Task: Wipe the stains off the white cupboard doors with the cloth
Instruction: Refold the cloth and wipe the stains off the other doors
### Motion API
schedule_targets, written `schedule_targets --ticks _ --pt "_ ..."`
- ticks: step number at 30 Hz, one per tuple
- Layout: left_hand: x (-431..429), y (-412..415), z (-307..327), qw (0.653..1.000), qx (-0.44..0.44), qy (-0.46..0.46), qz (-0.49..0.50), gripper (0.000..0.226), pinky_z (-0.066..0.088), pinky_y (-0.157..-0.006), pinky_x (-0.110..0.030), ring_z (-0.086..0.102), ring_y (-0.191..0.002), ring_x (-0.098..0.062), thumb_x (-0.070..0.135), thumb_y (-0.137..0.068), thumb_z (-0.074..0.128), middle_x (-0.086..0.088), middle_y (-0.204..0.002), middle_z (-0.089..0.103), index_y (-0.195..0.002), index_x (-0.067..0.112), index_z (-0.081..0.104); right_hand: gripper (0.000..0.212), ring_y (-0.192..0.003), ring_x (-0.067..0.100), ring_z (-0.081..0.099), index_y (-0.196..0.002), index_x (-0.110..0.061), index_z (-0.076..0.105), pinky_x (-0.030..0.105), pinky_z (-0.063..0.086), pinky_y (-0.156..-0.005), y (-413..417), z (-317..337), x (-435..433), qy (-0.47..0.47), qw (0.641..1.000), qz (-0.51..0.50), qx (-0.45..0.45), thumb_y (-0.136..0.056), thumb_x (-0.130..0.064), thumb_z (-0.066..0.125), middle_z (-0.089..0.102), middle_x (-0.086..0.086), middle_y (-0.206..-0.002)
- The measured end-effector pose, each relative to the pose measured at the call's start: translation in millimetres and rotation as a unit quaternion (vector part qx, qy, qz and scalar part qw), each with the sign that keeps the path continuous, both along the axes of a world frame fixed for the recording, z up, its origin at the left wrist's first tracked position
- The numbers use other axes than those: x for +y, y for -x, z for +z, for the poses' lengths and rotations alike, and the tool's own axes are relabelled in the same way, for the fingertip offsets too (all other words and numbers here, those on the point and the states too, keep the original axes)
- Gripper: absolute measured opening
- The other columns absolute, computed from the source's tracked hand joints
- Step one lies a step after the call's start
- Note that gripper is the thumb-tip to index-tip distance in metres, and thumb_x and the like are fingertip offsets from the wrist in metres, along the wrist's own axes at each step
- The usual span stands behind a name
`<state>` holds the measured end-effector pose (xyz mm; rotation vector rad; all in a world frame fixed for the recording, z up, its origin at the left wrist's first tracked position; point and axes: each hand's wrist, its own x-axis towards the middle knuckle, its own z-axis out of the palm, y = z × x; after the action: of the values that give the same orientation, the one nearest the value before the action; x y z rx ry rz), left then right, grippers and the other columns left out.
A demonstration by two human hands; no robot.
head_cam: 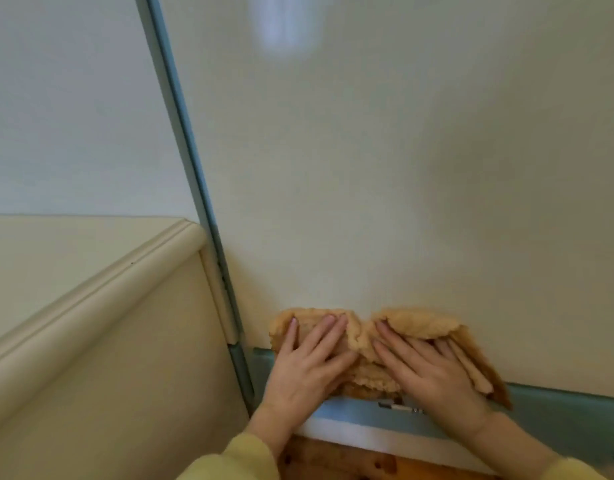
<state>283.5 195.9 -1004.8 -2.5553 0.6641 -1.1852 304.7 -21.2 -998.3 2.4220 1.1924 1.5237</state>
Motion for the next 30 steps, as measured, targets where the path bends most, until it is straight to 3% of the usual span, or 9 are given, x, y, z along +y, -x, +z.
schedule_targets --ticks 2,4,6,8,11,16,21,25,30 --pt "19 10 3 0.995 0.031 0.075 0.058 0.03 0.041 -0.088 -0.062 0.019 -0.136 -0.031 0.04 -0.077 0.044 -0.015 -0.147 0.022 -0.106 0.031 0.046 0.047 -0.111 0.016 0.042 -0.126 -0.014 0.043 0.033 0.03 -0.083 -4 16 32 0.009 0.999 0.042 0.002 -0.08 -0.011 0.038 -0.007 0.001 -0.156" --pt "24 16 12 0.984 0.033 0.14 0.107 0.033 0.042 -0.082 -0.065 0.027 -0.128 -0.036 0.038 -0.076 0.044 -0.02 -0.14 0.029 -0.106 0.025 0.048 0.05 -0.116 0.015 0.04 -0.127 -0.014 0.042 0.033 0.028 -0.092 -8 38 54 0.016 0.998 0.063 -0.007 -0.077 -0.012 0.04 -0.004 0.001 -0.156" --pt "20 17 25 0.967 0.013 0.225 0.114 0.04 0.032 -0.088 -0.067 0.024 -0.13 -0.037 0.041 -0.08 0.042 -0.023 -0.144 0.025 -0.113 0.02 0.047 0.048 -0.118 0.015 0.04 -0.127 -0.014 0.043 0.035 0.023 -0.101 -12 66 66 0.009 0.997 0.07 -0.031 -0.079 -0.015 0.046 0.017 0.002 -0.155" --pt "11 11 49 0.943 -0.011 0.322 0.083 0.051 0.016 -0.096 -0.066 0.013 -0.135 -0.037 0.049 -0.091 0.029 -0.021 -0.148 0.012 -0.126 0.015 0.04 0.043 -0.115 0.014 0.043 -0.125 -0.015 0.046 0.036 0.026 -0.099 -15 104 72 -0.01 0.996 0.066 -0.064 -0.082 -0.022 0.05 0.038 0.0 -0.144" --pt "-10 -3 101 0.902 -0.045 0.427 0.034 0.062 0.005 -0.105 -0.059 -0.003 -0.141 -0.028 0.056 -0.093 0.015 -0.015 -0.151 0.002 -0.14 0.016 0.024 0.04 -0.114 0.014 0.045 -0.124 -0.017 0.049 0.039 0.03 -0.095 -17 168 72 -0.023 0.994 0.051 -0.099 -0.085 -0.026 0.047 0.039 0.002 -0.136" --pt "-35 -24 217 0.859 -0.11 0.499 0.028 0.066 0.006 -0.099 -0.064 0.007 -0.136 -0.034 0.06 -0.091 0.009 -0.023 -0.147 0.012 -0.136 0.015 0.027 0.044 -0.122 0.017 0.04 -0.125 -0.021 0.058 0.043 0.026 -0.1 -17 290 65 -0.037 0.993 0.011 -0.108 -0.084 -0.033 0.044 0.037 0.006 -0.14" --pt "-32 -31 339 0.874 -0.128 0.467 0.038 0.067 0.007 -0.098 -0.064 0.009 -0.136 -0.034 0.061 -0.09 0.008 -0.022 -0.148 0.015 -0.137 0.017 0.027 0.05 -0.133 0.022 0.029 -0.132 -0.023 0.05 0.049 0.017 -0.105 -17 413 61 -0.018 0.992 -0.04 -0.121 -0.085 -0.041 0.043 0.033 0.011 -0.145" --pt "-6 -34 447 0.925 -0.147 0.349 0.037 0.064 0.002 -0.106 -0.056 -0.005 -0.143 -0.021 0.066 -0.088 0.013 -0.006 -0.156 -0.005 -0.143 0.033 0.021 0.058 -0.136 0.025 0.025 -0.135 -0.023 0.04 0.055 0.015 -0.104 -23 523 48 -0.004 0.984 -0.075 -0.16 -0.085 -0.052 0.04 0.026 0.012 -0.146" --pt "23 -33 564 0.958 -0.175 0.225 0.019 0.073 0.002 -0.11 -0.053 0.005 -0.143 -0.025 0.076 -0.081 0.022 -0.001 -0.157 -0.002 -0.144 0.04 0.013 0.063 -0.136 0.025 0.026 -0.137 -0.022 0.036 0.057 0.013 -0.104 -25 635 35 0.005 0.977 -0.097 -0.19 -0.085 -0.058 0.038 0.029 0.013 -0.147"
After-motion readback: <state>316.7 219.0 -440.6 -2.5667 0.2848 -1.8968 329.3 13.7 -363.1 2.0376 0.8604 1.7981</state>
